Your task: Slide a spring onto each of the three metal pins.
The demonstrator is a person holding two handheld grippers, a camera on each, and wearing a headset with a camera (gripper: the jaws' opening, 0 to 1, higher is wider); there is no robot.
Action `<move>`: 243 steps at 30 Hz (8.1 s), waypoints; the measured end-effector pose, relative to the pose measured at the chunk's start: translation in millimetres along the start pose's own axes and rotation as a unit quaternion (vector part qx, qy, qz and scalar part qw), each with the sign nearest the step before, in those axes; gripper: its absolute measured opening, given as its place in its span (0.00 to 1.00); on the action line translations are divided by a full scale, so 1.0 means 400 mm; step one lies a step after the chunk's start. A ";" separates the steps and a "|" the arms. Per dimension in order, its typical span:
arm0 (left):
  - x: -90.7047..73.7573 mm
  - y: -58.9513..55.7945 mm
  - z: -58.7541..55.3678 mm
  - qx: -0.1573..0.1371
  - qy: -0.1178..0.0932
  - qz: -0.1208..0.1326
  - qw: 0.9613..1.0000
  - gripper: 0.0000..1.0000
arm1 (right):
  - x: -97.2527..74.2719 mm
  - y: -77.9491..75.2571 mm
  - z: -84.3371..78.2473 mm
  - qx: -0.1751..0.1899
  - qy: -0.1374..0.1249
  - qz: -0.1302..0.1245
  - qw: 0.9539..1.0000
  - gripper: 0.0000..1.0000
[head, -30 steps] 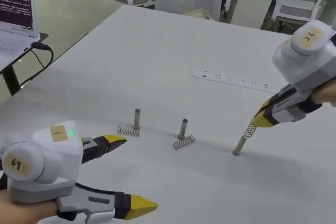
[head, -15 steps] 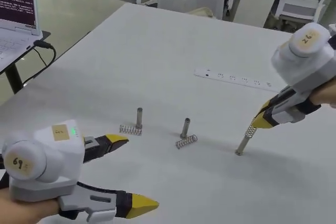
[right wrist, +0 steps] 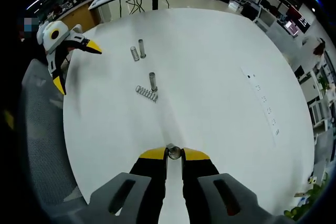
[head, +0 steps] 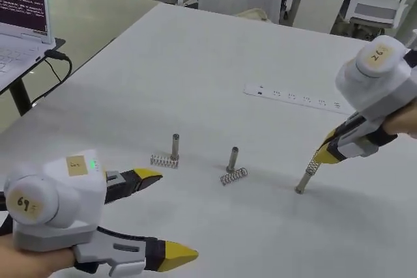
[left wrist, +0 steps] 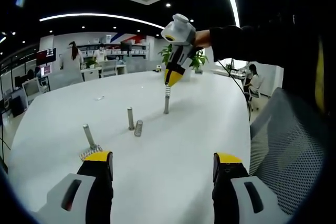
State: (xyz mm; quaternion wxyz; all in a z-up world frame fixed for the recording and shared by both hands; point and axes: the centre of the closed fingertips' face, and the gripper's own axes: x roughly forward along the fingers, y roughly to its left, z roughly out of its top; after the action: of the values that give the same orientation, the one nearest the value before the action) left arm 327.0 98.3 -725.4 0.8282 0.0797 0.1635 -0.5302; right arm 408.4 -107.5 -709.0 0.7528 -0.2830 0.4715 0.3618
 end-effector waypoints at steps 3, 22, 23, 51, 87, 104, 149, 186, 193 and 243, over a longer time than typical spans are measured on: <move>0.000 -0.001 0.000 0.000 0.000 0.000 1.000 0.75 | 0.010 0.000 -0.004 0.002 0.001 0.001 1.000 0.08; -0.004 -0.001 -0.002 -0.002 0.002 0.002 1.000 0.73 | 0.087 0.006 -0.033 0.016 0.007 0.001 1.000 0.08; -0.004 -0.001 -0.001 -0.002 0.002 0.002 1.000 0.73 | 0.089 0.005 -0.033 0.016 0.007 0.000 1.000 0.08; -0.003 -0.001 -0.005 -0.002 0.004 0.001 1.000 0.71 | 0.104 0.015 -0.043 0.008 0.004 -0.003 1.000 0.14; -0.008 -0.006 0.002 -0.003 0.003 0.006 1.000 0.70 | 0.083 0.064 0.097 -0.099 -0.041 0.010 0.994 0.28; -0.032 0.004 -0.010 -0.008 0.005 0.021 1.000 0.68 | 0.154 0.107 0.154 -0.125 -0.039 0.042 0.990 0.27; -0.066 0.017 -0.034 -0.026 0.008 0.045 0.999 0.63 | 0.281 0.144 0.127 -0.125 -0.014 0.079 0.989 0.16; -0.066 0.011 -0.027 -0.023 0.005 0.044 0.999 0.59 | 0.262 0.191 0.085 -0.175 0.008 0.073 0.982 0.08; -0.059 0.011 -0.018 -0.017 0.004 0.040 0.999 0.59 | 0.239 0.203 0.093 -0.178 0.007 0.073 0.981 0.08; 0.025 -0.104 0.084 0.117 -0.005 -0.065 0.991 0.07 | 0.005 0.462 0.162 -0.275 -0.011 0.158 0.948 0.08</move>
State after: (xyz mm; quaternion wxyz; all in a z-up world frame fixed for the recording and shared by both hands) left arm 299.5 61.8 -695.8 0.7777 0.1628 0.1008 -0.5988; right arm 291.8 49.7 -701.0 0.5837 -0.3969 0.3843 0.5950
